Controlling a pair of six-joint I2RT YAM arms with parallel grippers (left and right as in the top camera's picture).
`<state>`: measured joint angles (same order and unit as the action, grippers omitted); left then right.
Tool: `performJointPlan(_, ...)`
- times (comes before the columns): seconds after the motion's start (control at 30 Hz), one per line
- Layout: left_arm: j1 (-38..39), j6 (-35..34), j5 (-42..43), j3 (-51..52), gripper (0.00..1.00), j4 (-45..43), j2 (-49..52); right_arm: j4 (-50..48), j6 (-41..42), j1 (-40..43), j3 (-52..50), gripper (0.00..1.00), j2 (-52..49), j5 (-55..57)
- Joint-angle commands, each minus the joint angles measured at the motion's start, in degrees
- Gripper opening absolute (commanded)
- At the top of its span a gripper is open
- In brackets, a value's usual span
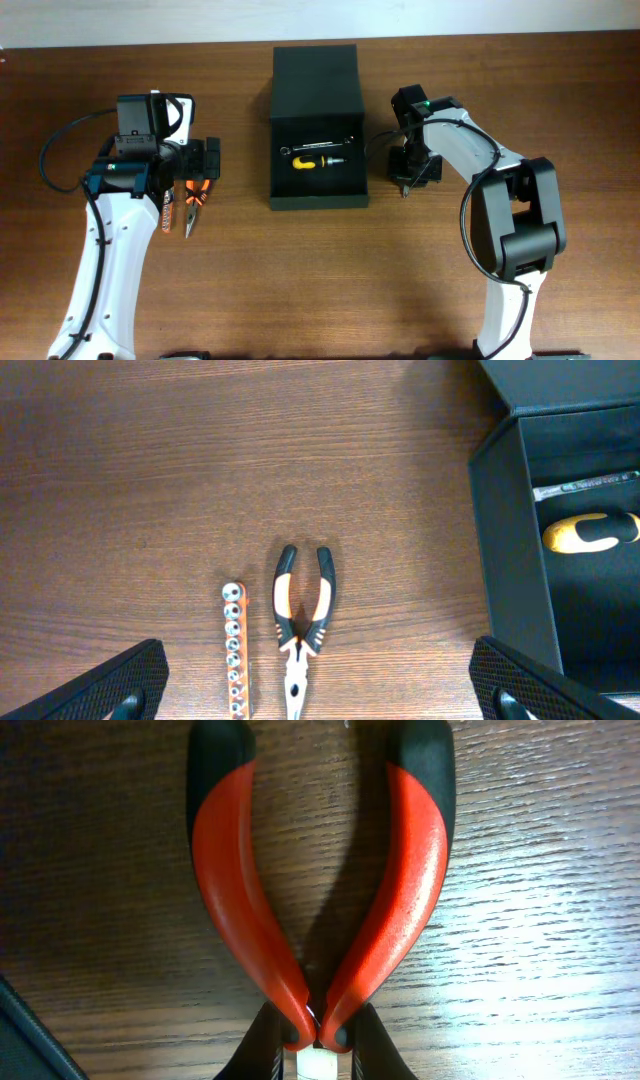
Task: Pack container
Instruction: 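Move the right gripper to the red pliers and grasp them, then carry the red pliers into the box and release them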
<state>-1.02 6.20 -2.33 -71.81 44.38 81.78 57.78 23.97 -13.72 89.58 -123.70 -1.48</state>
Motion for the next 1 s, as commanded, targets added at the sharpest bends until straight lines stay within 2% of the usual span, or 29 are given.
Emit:
performJointPlan(0.0,0.1,-0.7,0.7,-1.1,0.99,-0.2,0.3,0.3,0.3,-0.1,-0.3,0.08,-0.5,1.2)
performJointPlan(0.37,0.1,-0.7,0.7,-1.1,0.99,-0.2,0.3,4.0,-0.2,-0.1,6.0,0.04,0.8,5.0)
performJointPlan(0.63,0.1,-0.7,0.7,-1.1,0.99,-0.2,0.3,6.4,-3.8,-0.1,10.4,0.04,0.9,5.2)
performJointPlan(0.97,0.1,-0.7,0.7,-1.1,0.99,-0.2,0.3,14.2,-10.4,-0.6,27.0,0.04,2.6,5.1)
